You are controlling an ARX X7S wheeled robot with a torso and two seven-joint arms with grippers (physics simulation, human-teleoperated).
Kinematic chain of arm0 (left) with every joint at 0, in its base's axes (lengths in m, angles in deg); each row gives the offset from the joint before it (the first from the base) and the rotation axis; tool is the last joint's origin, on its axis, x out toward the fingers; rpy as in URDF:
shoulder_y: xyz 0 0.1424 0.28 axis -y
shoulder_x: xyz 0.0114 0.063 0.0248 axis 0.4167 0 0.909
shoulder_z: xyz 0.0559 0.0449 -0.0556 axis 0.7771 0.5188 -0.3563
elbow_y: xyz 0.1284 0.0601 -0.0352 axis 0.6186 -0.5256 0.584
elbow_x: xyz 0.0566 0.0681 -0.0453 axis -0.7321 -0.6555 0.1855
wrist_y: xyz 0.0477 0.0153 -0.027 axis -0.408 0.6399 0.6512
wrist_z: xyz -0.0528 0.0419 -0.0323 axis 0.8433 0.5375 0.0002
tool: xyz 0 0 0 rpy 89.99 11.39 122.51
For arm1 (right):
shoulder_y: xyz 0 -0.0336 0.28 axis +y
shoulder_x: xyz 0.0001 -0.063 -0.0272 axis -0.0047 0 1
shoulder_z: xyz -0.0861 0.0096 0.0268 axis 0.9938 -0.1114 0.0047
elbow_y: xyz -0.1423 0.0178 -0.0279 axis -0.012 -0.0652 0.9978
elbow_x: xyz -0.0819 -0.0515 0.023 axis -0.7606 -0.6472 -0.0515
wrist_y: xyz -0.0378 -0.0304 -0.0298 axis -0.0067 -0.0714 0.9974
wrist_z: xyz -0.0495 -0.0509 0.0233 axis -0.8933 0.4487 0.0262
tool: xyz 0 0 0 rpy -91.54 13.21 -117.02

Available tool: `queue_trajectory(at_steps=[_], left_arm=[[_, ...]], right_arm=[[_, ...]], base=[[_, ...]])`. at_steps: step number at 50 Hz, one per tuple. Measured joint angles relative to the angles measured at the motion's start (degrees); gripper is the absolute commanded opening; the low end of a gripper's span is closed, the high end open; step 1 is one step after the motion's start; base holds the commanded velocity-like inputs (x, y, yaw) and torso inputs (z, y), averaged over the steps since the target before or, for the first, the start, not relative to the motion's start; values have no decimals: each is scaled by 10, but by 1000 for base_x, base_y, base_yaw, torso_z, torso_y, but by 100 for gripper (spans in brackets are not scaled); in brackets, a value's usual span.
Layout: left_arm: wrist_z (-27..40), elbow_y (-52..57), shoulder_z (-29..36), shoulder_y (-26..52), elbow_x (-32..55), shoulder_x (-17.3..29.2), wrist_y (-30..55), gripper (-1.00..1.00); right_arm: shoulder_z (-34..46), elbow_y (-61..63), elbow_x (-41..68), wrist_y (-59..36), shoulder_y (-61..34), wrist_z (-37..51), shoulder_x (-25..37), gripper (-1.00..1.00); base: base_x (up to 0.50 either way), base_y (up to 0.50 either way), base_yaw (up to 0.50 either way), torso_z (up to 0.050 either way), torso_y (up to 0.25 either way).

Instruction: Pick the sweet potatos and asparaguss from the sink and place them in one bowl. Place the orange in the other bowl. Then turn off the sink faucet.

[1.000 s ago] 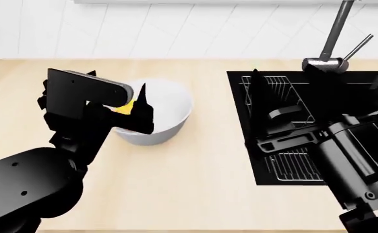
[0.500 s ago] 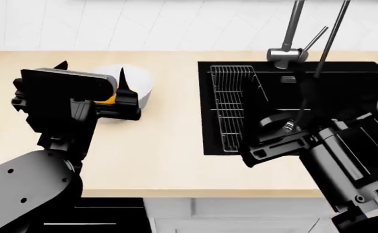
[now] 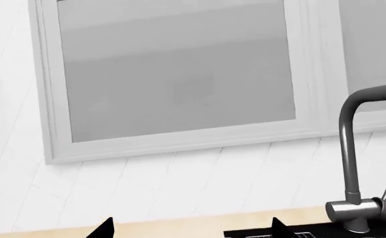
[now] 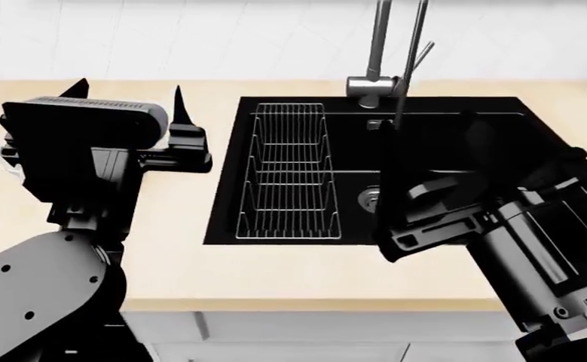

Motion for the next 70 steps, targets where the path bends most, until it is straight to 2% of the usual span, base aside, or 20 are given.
queue_trajectory(at_steps=[37,49,61,70], left_arm=[[1,-2,-10,-13,3,1,-16,100],[4,-16,-16,-12,5,-2,-18,100],[-21,-116,-15,46,11,-41,3,100],[-80,-273,-2,119,-10,-99,-3,100]], right_arm=[[-12,-15,-36,34,56,-26,3,100],[-2,-34,-36,18,46,-15,-5,100],[32,-181,-44,-22,-29,-57,-62,100],[66,-373,-72,-55,-133,-124,-133,100]], base=[[69,-500,0,0,0],[11,-9,0,0,0],[0,0,0,0,0],[0,0,0,0,0]])
